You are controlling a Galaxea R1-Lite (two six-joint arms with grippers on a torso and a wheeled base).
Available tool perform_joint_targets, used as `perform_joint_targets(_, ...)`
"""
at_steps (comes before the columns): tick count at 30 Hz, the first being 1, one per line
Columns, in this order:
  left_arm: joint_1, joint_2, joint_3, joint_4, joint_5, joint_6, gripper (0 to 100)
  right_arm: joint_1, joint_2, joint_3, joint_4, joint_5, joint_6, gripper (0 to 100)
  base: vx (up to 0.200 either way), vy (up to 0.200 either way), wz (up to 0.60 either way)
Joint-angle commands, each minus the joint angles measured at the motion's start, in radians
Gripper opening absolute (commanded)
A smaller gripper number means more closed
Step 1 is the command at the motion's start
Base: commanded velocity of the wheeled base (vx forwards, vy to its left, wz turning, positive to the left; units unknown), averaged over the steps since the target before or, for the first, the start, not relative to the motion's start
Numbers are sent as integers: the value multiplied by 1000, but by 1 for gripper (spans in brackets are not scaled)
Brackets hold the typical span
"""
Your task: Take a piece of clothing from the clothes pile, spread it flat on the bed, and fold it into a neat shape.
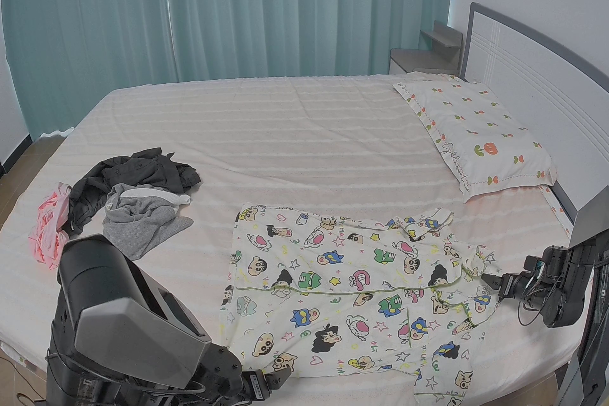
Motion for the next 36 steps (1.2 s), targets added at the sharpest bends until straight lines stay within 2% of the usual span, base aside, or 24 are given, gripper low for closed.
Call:
perform_joint_targets(1,28,-6,-24,-17,68,2,100,0,2,-1,-12,0,0,100,0,0,0)
perform_joint_targets(8,56,-64,-34,-17,62,-17,100,0,2,-2,-12,0,0,100,0,0,0)
perform_joint_targets(13,97,-25,-65,-17,59,-52,100,0,2,-2,-12,0,0,100,0,0,0)
perform_joint_targets(16,128,20,-68,-17,-4,-53,100,0,2,-2,-12,0,0,100,0,0,0)
perform_joint_targets(18,131,26,-68,-17,-16,-53,100,0,2,-2,-12,0,0,100,0,0,0)
perform_joint_targets(26,198,8,-106,-17,-8,-73,100,0,2,-2,-12,0,0,100,0,0,0)
perform_joint_targets(33,189,60,-146,-17,-1,-76,100,2,0,-1,-12,0,0,100,0,0,0)
perform_joint_targets(36,192,78,-186,-17,52,-76,100,2,2,-2,-12,0,0,100,0,0,0)
